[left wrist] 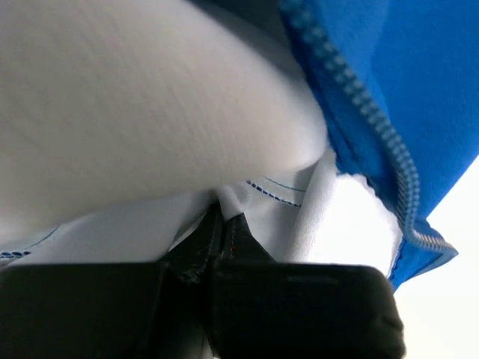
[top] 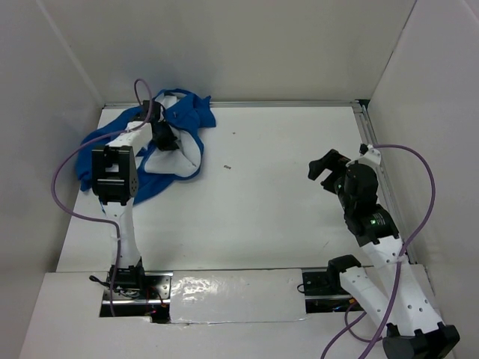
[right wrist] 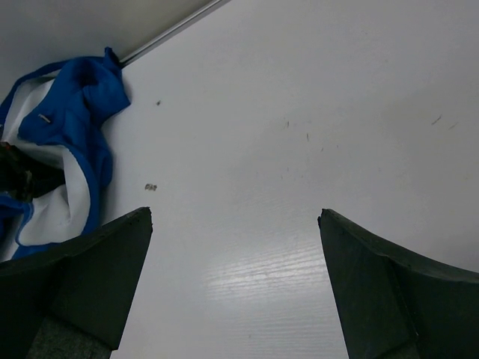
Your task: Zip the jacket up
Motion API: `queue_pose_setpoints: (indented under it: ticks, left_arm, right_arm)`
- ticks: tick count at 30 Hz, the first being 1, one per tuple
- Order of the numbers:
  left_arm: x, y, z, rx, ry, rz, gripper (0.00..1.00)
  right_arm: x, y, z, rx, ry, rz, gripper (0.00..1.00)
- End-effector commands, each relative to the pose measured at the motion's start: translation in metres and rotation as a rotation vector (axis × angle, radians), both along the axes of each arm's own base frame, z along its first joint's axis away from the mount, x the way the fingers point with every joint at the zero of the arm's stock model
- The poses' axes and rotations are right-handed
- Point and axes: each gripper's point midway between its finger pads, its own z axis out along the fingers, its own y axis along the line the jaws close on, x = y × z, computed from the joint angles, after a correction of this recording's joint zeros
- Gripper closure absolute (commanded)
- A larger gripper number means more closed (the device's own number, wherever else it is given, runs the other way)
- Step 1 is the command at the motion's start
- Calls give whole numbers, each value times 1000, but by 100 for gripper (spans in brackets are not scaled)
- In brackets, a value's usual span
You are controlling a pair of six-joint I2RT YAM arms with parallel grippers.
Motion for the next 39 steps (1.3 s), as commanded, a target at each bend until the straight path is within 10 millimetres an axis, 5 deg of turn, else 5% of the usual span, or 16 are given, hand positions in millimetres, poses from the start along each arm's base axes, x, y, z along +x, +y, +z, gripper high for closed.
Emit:
queue_pose_setpoints:
  ticks: [1, 4, 5, 10, 11, 14, 17, 20, 21, 23, 24, 26, 29, 33, 39]
  left_arm:
    - [-29, -46, 2, -71, 25, -126, 100]
    - [-58, -77, 4, -104, 25, -175, 100]
    - [-66, -91, 19, -146, -3, -215, 100]
    - [-148, -172, 14, -242, 79, -374, 100]
    - [-177, -193, 7, -258, 129, -439, 100]
    - [-236, -224, 6, -264, 236, -521, 100]
    - [-292, -232, 6, -209, 326, -561, 100]
    - [-326, -219, 11, -115, 366, -509, 100]
    - [-332, -218, 16, -123, 373, -508, 91]
    - [-334, -217, 37, -146, 334, -517, 71]
    - [-330, -215, 43, -129, 305, -508, 53]
    - [-319, -215, 68, -122, 223, -502, 39]
    - [-300, -202, 97, -58, 125, -460, 4]
    - [-265, -190, 131, -2, 49, -362, 1]
    - [-208, -198, 159, 23, -98, -433, 1]
  right_arm:
    - [-1, -1, 6, 12, -42, -1, 0]
    - [-1, 3, 2, 22, -38, 16, 0]
    - [-1, 3, 2, 23, -40, 20, 0]
    - [1, 8, -7, 26, 5, 39, 0]
    - [2, 8, -8, 22, 14, 42, 0]
    - [3, 10, -11, 19, 39, 56, 0]
    - [5, 13, -14, 17, 56, 66, 0]
    - [7, 17, -20, 24, 76, 83, 0]
    - [8, 19, -21, 28, 74, 89, 0]
    - [10, 22, -30, 44, 104, 93, 0]
    - [10, 24, -33, 50, 117, 102, 0]
    - [10, 28, -45, 55, 160, 115, 0]
    - [7, 27, -64, 45, 236, 96, 0]
    - [-2, 23, -93, 43, 340, 64, 0]
    - [-28, 29, -136, 106, 470, 58, 1]
